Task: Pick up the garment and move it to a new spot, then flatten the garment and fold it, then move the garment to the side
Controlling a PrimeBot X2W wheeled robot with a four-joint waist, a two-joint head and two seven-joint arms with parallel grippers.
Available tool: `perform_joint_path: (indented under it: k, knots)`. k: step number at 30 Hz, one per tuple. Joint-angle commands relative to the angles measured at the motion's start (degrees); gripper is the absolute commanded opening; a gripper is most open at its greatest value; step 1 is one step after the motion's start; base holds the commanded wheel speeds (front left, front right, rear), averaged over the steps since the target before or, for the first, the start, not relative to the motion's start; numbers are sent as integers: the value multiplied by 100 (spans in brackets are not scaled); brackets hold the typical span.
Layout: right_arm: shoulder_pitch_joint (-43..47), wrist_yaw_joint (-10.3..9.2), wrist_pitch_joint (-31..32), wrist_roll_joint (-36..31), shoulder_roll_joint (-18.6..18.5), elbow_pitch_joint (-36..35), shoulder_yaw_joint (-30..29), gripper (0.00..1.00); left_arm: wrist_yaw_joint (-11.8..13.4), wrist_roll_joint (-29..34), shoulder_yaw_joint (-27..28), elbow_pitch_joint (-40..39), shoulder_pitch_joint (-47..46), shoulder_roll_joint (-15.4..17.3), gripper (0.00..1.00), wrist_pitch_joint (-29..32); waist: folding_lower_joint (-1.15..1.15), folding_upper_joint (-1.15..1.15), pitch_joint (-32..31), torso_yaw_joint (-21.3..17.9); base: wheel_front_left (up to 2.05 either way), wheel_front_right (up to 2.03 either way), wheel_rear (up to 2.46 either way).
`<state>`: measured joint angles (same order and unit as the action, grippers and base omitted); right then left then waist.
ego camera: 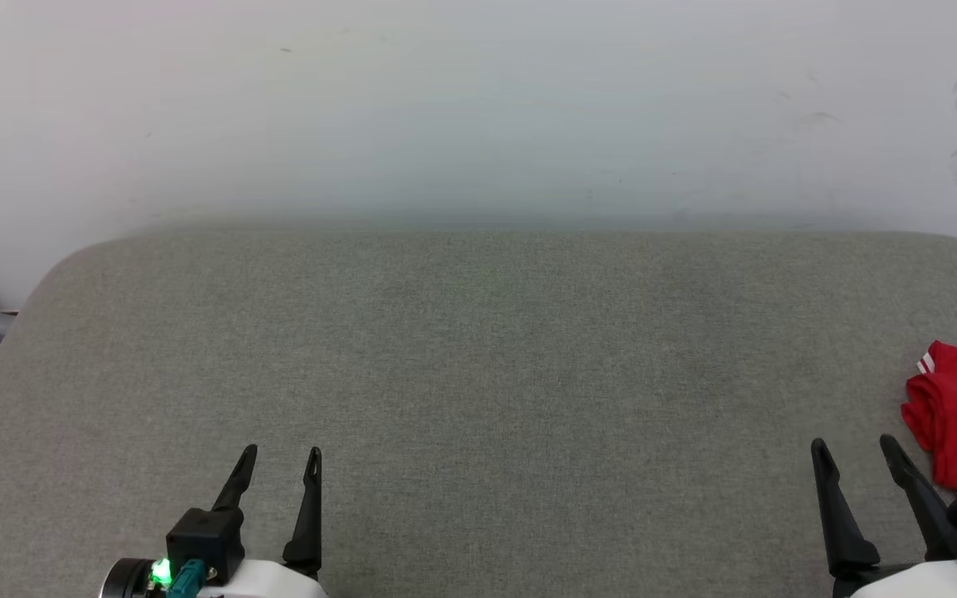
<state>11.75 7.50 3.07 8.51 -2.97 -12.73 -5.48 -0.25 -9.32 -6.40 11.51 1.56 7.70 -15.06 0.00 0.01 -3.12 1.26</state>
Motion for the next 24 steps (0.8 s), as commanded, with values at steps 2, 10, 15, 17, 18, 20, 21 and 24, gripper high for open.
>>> perform_joint_path:
  k: [2, 10, 15, 17, 18, 20, 21, 24]
  knots:
    - [6, 0, -2, 8, 0, 33, 7, 0, -5, -6, -2, 30, 5, -8, 0, 3, 0, -1, 2, -2, 0, 0, 0]
    - [-85, 1, -5, 756, -23, 336, 51, 0, -66, -698, 136, 201, -49, -67, 0, 247, 0, -1, 19, -8, 0, 0, 0]
    - [-222, 1, -3, 1332, -50, 511, 71, 0, -114, -1246, 205, 185, -90, -96, 0, 372, 0, -1, 32, -13, 0, 0, 0]
    - [-270, 1, -2, 1547, -59, 575, 78, 0, -132, -1452, 232, 179, -107, -108, 0, 419, 0, -1, 37, -15, 0, 0, 0]
    - [-294, 1, -2, 1655, -63, 607, 81, 0, -139, -1554, 246, 177, -116, -113, 0, 442, 0, -1, 40, -16, 0, 0, 0]
    - [-318, 1, -2, 1761, -67, 638, 85, 0, -148, -1656, 260, 176, -125, -119, 0, 466, 0, -1, 42, -17, 0, 0, 0]
    - [-341, 1, -1, 1864, -70, 668, 88, 0, -158, -1756, 274, 174, -134, -124, 0, 490, 0, -1, 45, -18, 0, 0, 0]
    - [-409, 1, 1, 2170, -80, 757, 96, 0, -184, -2049, 315, 172, -163, -141, 0, 561, 0, -1, 53, -21, 0, 0, 0]
